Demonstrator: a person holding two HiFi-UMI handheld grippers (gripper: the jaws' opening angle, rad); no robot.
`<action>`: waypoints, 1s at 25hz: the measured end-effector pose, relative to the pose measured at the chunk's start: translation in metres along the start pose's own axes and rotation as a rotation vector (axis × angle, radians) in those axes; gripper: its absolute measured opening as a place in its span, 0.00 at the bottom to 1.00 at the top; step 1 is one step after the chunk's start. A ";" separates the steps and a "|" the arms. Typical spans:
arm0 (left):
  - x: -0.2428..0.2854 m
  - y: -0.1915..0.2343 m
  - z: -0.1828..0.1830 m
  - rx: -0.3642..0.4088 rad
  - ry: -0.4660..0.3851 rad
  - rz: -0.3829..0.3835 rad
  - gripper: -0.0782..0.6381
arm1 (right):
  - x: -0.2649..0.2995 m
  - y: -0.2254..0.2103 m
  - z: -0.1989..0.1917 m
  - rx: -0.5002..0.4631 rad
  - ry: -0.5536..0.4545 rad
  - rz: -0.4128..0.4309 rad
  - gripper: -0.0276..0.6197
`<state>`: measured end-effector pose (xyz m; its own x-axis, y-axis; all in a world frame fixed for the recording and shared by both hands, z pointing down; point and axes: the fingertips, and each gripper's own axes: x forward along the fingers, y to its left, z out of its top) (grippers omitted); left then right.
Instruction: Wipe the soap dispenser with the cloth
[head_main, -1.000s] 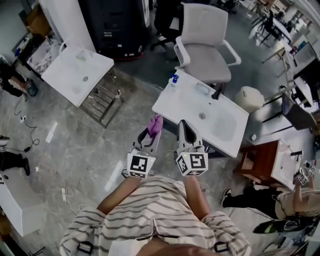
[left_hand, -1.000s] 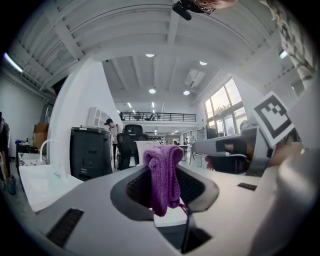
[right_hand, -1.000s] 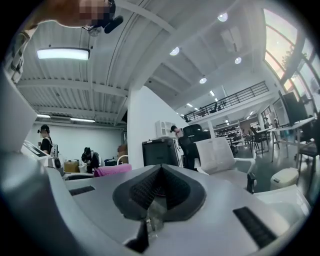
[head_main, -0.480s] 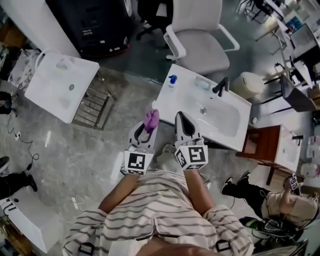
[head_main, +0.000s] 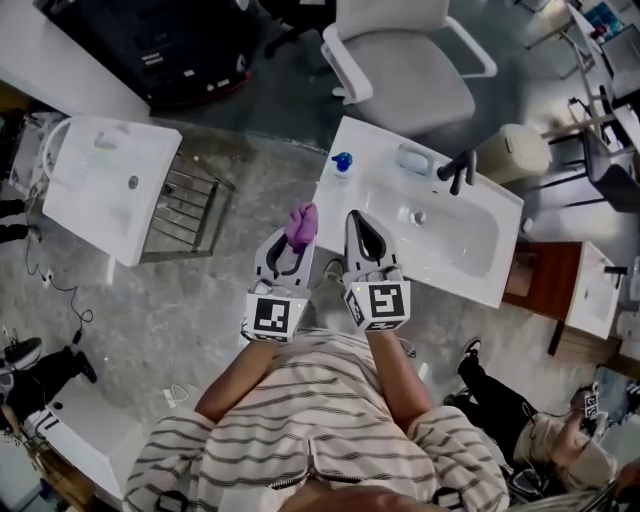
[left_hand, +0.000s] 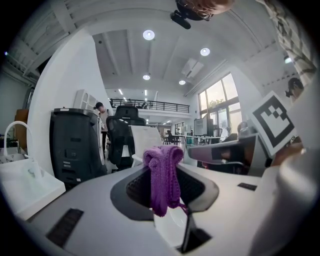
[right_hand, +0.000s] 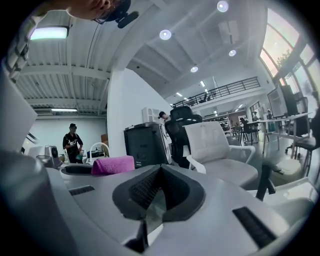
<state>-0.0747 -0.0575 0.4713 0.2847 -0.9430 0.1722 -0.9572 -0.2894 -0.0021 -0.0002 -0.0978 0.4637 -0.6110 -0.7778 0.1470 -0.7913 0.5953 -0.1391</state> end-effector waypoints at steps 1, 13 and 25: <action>0.006 0.001 -0.001 0.002 0.009 0.000 0.27 | 0.006 -0.003 -0.006 0.004 0.010 0.000 0.06; 0.068 0.026 -0.017 -0.011 0.042 0.058 0.27 | 0.065 -0.046 -0.055 0.011 0.074 -0.024 0.05; 0.097 0.051 -0.026 -0.011 0.068 0.005 0.27 | 0.113 -0.060 -0.097 0.032 0.144 -0.099 0.13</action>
<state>-0.0975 -0.1591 0.5136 0.2764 -0.9309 0.2389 -0.9591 -0.2830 0.0073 -0.0242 -0.2019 0.5833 -0.5283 -0.7944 0.2996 -0.8483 0.5085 -0.1475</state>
